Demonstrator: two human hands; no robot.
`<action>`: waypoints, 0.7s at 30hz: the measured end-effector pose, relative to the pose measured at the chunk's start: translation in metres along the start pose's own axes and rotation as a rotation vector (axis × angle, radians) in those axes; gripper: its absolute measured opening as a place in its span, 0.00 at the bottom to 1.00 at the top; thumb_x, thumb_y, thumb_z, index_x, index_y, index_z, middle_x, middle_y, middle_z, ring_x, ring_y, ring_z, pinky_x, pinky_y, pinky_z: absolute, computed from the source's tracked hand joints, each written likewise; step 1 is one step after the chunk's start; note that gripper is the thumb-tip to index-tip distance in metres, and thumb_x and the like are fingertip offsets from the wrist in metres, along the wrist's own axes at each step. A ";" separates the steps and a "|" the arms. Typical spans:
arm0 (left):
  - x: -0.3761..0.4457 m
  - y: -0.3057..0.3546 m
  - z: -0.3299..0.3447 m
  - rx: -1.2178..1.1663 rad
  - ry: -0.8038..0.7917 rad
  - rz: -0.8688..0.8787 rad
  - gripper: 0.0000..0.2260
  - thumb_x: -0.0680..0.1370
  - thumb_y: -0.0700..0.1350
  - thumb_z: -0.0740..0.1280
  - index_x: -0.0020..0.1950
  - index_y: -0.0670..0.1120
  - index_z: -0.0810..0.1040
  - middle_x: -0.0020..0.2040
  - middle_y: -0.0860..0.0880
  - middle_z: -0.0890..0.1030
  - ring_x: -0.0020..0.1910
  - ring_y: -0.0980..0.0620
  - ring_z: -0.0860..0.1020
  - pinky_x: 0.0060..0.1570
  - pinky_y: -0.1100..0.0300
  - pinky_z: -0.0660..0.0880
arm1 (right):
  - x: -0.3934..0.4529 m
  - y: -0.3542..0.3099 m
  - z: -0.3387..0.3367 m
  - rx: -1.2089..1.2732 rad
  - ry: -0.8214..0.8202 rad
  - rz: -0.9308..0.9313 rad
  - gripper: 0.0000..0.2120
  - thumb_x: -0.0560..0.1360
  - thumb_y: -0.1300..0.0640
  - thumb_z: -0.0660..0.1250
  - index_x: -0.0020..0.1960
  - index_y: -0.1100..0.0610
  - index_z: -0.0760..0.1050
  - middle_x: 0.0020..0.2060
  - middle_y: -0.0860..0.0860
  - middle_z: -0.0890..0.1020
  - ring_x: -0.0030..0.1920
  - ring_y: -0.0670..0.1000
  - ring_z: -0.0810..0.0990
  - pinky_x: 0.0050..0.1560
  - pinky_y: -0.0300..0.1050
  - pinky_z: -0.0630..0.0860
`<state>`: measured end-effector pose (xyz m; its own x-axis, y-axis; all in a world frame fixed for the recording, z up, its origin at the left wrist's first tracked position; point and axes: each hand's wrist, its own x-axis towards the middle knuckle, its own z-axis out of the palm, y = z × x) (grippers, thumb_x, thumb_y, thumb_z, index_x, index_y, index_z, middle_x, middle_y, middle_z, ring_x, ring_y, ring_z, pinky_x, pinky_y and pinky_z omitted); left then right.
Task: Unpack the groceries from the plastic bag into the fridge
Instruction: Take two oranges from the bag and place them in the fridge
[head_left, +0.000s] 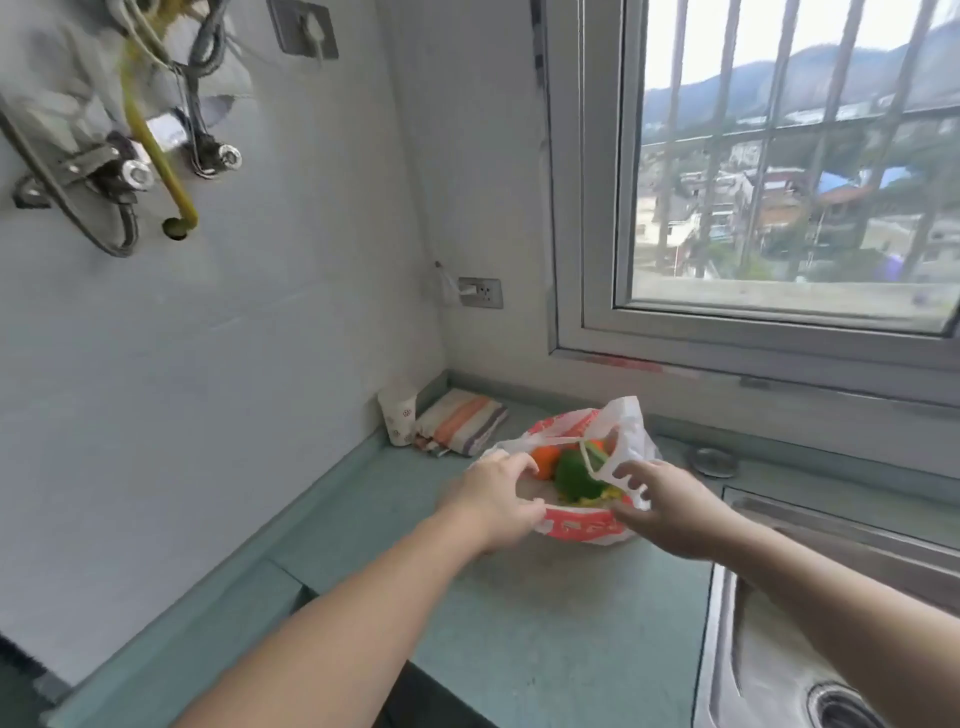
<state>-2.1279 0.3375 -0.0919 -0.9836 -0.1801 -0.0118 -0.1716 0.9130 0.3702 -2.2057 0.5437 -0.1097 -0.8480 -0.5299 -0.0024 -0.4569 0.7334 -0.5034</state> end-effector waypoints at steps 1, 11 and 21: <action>0.015 -0.001 0.005 0.000 -0.005 -0.003 0.19 0.73 0.56 0.64 0.64 0.56 0.72 0.64 0.51 0.72 0.62 0.49 0.73 0.60 0.50 0.73 | 0.013 0.003 0.003 0.012 0.001 0.004 0.22 0.75 0.48 0.67 0.67 0.51 0.71 0.60 0.51 0.77 0.50 0.48 0.75 0.49 0.39 0.73; 0.154 -0.025 0.078 -0.048 -0.175 0.071 0.19 0.79 0.48 0.60 0.70 0.50 0.70 0.68 0.50 0.75 0.64 0.50 0.74 0.62 0.54 0.73 | 0.104 0.029 0.052 0.028 -0.038 0.127 0.18 0.77 0.52 0.63 0.66 0.54 0.72 0.58 0.50 0.76 0.52 0.49 0.76 0.51 0.38 0.74; 0.263 -0.074 0.140 -0.061 -0.311 0.130 0.23 0.76 0.41 0.63 0.72 0.49 0.69 0.73 0.48 0.67 0.72 0.46 0.64 0.71 0.50 0.63 | 0.198 0.027 0.103 -0.047 -0.054 0.175 0.12 0.77 0.59 0.58 0.55 0.55 0.77 0.49 0.49 0.80 0.47 0.50 0.77 0.50 0.44 0.77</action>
<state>-2.3816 0.2739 -0.2527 -0.9685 0.0657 -0.2401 -0.0488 0.8955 0.4423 -2.3589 0.4149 -0.2128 -0.9007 -0.4135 -0.1333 -0.3165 0.8348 -0.4506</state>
